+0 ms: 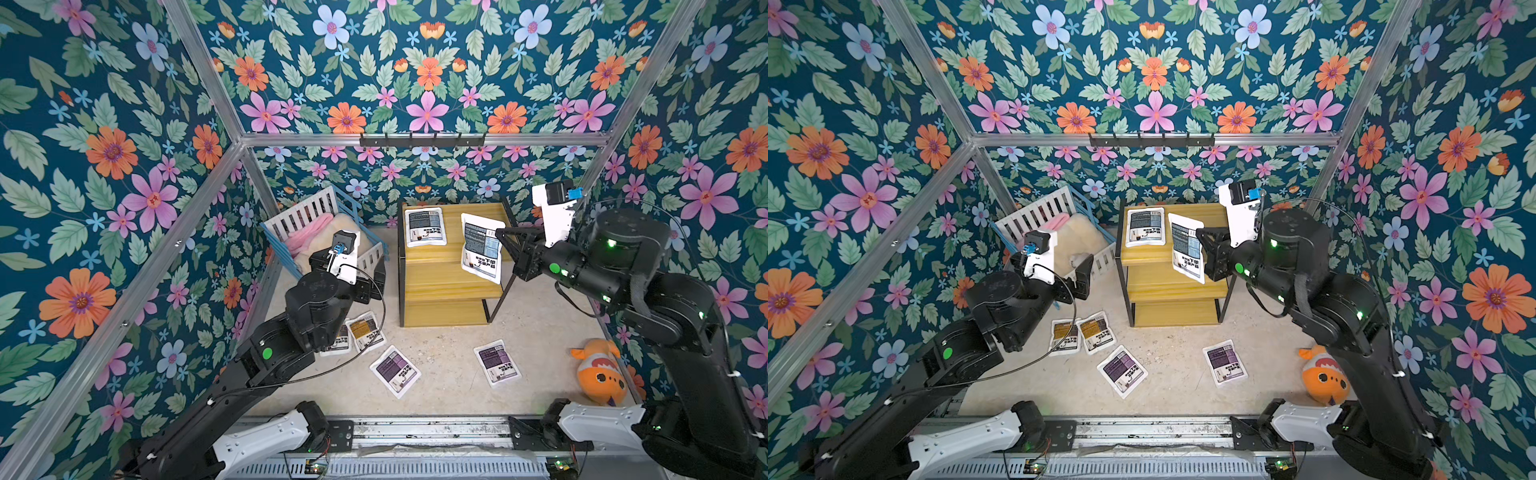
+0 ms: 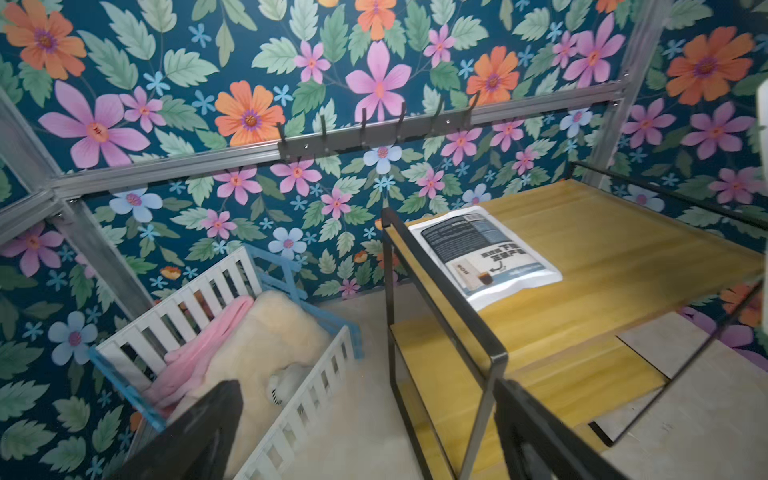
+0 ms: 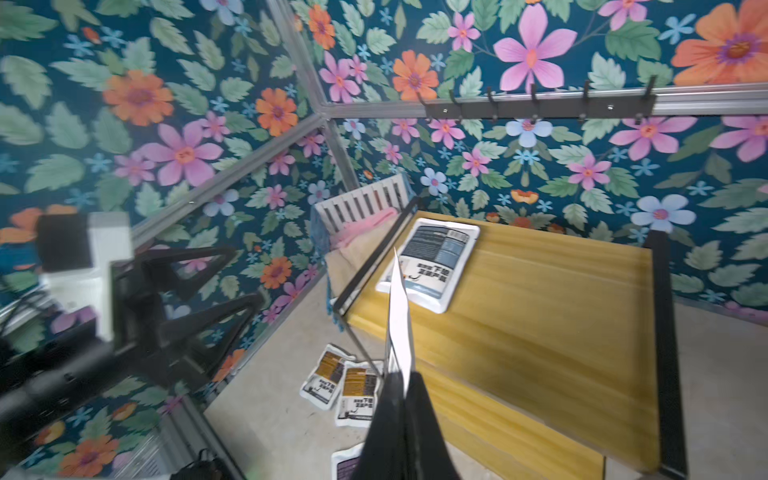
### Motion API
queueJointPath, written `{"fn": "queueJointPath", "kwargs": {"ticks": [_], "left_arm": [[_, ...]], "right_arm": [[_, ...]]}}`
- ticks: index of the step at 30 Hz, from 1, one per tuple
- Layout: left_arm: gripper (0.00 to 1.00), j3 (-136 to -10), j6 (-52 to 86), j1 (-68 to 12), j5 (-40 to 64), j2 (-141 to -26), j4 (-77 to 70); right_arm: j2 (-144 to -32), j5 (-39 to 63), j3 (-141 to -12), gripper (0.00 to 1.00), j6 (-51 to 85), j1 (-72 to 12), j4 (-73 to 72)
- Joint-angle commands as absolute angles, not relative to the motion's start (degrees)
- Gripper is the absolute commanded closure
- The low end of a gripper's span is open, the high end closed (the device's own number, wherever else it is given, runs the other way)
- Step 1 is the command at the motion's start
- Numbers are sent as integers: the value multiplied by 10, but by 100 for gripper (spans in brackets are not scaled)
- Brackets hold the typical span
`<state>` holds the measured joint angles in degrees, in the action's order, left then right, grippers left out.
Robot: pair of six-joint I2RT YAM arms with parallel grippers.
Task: Place the bagged coffee beans on the shelf by color
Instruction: Pick up the bagged coffee beans at the center of the board, then place the bagged coffee beans on the shelf.
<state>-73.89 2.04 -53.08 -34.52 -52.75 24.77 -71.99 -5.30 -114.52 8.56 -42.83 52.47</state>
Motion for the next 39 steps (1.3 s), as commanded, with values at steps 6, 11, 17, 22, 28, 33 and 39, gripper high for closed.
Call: {"fn": "queueJointPath", "kwargs": {"ticks": [6, 11, 17, 22, 28, 33, 39], "left_arm": [[0, -766, 82, -491, -374, -547, 260], [1, -744, 89, -487, -359, -519, 245], [1, -724, 98, -487, -346, -498, 249], [1, -707, 112, -487, -330, -492, 247], [1, -688, 121, -487, -318, -489, 243], [1, -679, 127, -487, -300, -489, 236], [1, -741, 161, -486, -249, -539, 276]], "right_arm": [[-793, 75, -1155, 100, 35, -273, 529], [-850, 104, -1191, 100, 23, -257, 531], [-885, 45, -1189, 99, -47, -254, 530], [-882, 38, -1168, 86, -93, -229, 512], [-881, 4, -1169, 54, -113, -229, 483], [-888, -20, -1179, 43, -103, -229, 455], [-805, 73, -1099, 37, 112, -229, 370]]}}
